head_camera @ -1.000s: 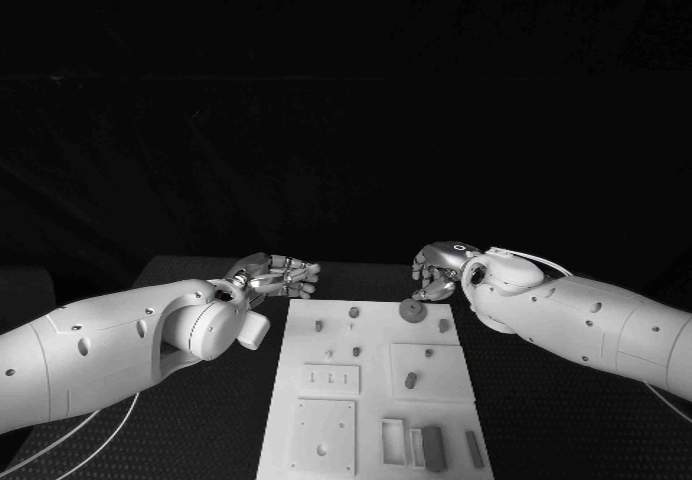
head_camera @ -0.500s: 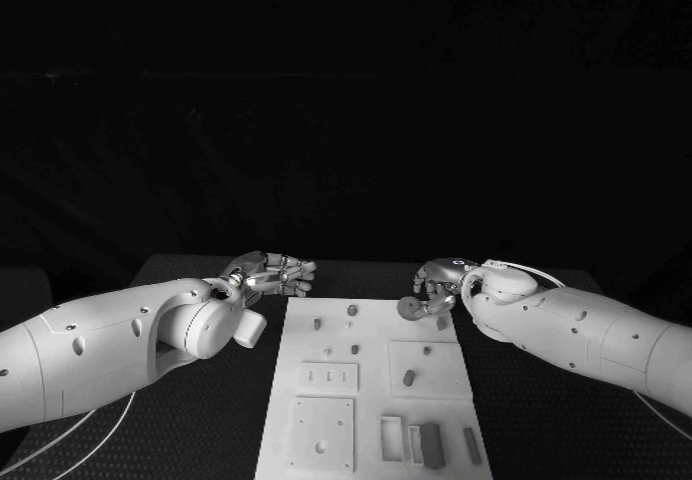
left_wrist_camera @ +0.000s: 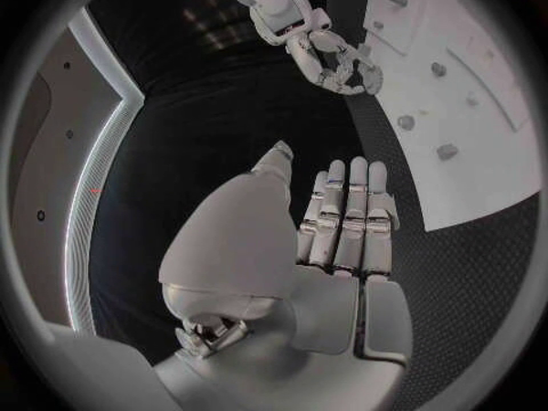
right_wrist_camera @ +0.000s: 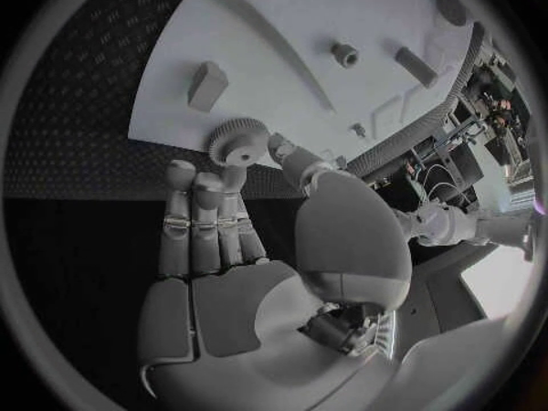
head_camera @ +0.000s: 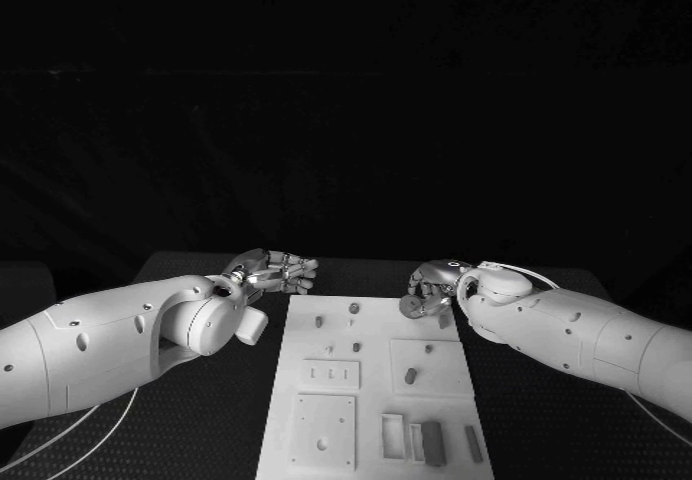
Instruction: Assemble the parts on the task board
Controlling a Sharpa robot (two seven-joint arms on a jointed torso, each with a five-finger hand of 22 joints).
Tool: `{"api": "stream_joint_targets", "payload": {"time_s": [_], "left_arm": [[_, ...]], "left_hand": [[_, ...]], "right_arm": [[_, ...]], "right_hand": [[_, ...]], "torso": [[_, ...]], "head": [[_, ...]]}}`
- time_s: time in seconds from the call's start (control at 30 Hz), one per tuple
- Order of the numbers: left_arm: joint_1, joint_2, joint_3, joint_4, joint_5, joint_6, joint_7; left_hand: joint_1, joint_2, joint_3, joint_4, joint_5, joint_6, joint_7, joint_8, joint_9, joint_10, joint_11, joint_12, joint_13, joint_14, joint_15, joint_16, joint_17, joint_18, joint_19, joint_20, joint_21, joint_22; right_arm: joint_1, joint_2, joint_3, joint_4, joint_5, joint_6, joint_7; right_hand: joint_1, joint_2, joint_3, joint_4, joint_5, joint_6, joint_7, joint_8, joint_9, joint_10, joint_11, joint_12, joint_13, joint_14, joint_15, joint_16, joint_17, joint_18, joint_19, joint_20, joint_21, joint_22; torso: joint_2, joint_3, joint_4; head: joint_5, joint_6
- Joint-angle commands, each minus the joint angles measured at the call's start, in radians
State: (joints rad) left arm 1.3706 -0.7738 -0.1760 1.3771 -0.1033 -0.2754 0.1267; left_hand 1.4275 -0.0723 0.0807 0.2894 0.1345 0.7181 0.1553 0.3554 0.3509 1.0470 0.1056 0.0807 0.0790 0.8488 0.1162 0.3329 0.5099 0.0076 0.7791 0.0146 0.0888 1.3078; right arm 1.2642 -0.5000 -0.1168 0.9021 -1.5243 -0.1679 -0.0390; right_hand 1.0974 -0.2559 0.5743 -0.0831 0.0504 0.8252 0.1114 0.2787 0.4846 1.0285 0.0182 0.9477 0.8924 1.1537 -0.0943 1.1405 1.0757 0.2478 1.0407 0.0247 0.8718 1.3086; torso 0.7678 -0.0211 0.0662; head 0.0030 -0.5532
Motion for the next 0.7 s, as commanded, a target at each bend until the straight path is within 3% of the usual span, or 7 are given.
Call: {"api": "stream_joint_targets", "payload": {"time_s": [0.03, 0.17, 0.4, 0.7], "left_arm": [[0.003, 0.000, 0.001, 0.004, -0.003, 0.013, 0.005], [0.003, 0.000, 0.001, 0.004, -0.003, 0.014, 0.005], [0.003, 0.000, 0.001, 0.007, -0.003, 0.015, 0.004], [0.003, -0.001, 0.001, 0.013, -0.003, 0.017, 0.003]], "left_hand": [[-0.001, 0.002, -0.003, 0.000, 0.006, 0.003, 0.002, -0.006, -0.001, 0.005, 0.002, -0.004, -0.001, 0.000, 0.004, -0.005, 0.001, 0.013, 0.004, 0.005, -0.007, 0.015], [0.000, 0.003, -0.003, 0.000, 0.006, 0.003, 0.003, -0.007, -0.001, 0.005, 0.002, -0.004, -0.001, 0.000, 0.004, -0.006, 0.002, 0.013, 0.004, 0.005, -0.007, 0.015], [0.001, 0.004, -0.002, 0.000, 0.007, 0.003, 0.003, -0.007, -0.001, 0.005, 0.002, -0.005, -0.001, 0.000, 0.004, -0.006, 0.002, 0.014, 0.004, 0.005, -0.007, 0.015], [0.002, 0.004, -0.002, 0.000, 0.007, 0.003, 0.003, -0.007, -0.001, 0.005, 0.002, -0.005, -0.001, 0.000, 0.004, -0.007, 0.002, 0.013, 0.003, 0.005, -0.008, 0.015]], "right_arm": [[-0.003, 0.003, 0.000, -0.004, 0.005, 0.003, 0.011], [-0.005, 0.005, 0.000, -0.009, 0.005, 0.012, 0.012], [-0.008, 0.008, 0.000, -0.020, 0.005, 0.020, 0.010], [-0.012, 0.011, -0.002, -0.024, -0.001, 0.019, 0.008]], "right_hand": [[0.017, 0.005, 0.029, 0.007, -0.002, 0.009, -0.006, 0.004, 0.001, -0.049, -0.016, 0.008, -0.004, -0.005, -0.006, 0.008, -0.001, 0.014, -0.003, -0.007, 0.010, 0.021], [0.025, 0.022, 0.060, 0.017, -0.002, 0.011, -0.009, 0.007, 0.002, -0.050, -0.019, 0.014, -0.010, -0.007, -0.009, 0.013, -0.003, 0.014, -0.004, -0.008, 0.016, 0.021], [0.033, 0.031, 0.103, 0.024, -0.002, 0.013, -0.008, 0.010, 0.002, -0.052, -0.019, 0.023, -0.018, -0.010, -0.009, 0.021, -0.005, 0.014, -0.008, -0.008, 0.025, 0.021], [0.038, 0.020, 0.125, 0.015, -0.002, 0.007, -0.007, 0.010, 0.001, -0.055, -0.018, 0.033, -0.026, -0.013, -0.008, 0.030, -0.008, 0.014, -0.011, -0.008, 0.036, 0.021]], "torso": [[0.001, -0.0003, 0.0018], [0.001, 0.0001, 0.0004], [0.001, -0.0004, -0.0001], [0.000, -0.0001, 0.0003]], "head": [[0.000, 0.001], [0.003, -0.002], [0.004, -0.007], [0.005, -0.011]]}}
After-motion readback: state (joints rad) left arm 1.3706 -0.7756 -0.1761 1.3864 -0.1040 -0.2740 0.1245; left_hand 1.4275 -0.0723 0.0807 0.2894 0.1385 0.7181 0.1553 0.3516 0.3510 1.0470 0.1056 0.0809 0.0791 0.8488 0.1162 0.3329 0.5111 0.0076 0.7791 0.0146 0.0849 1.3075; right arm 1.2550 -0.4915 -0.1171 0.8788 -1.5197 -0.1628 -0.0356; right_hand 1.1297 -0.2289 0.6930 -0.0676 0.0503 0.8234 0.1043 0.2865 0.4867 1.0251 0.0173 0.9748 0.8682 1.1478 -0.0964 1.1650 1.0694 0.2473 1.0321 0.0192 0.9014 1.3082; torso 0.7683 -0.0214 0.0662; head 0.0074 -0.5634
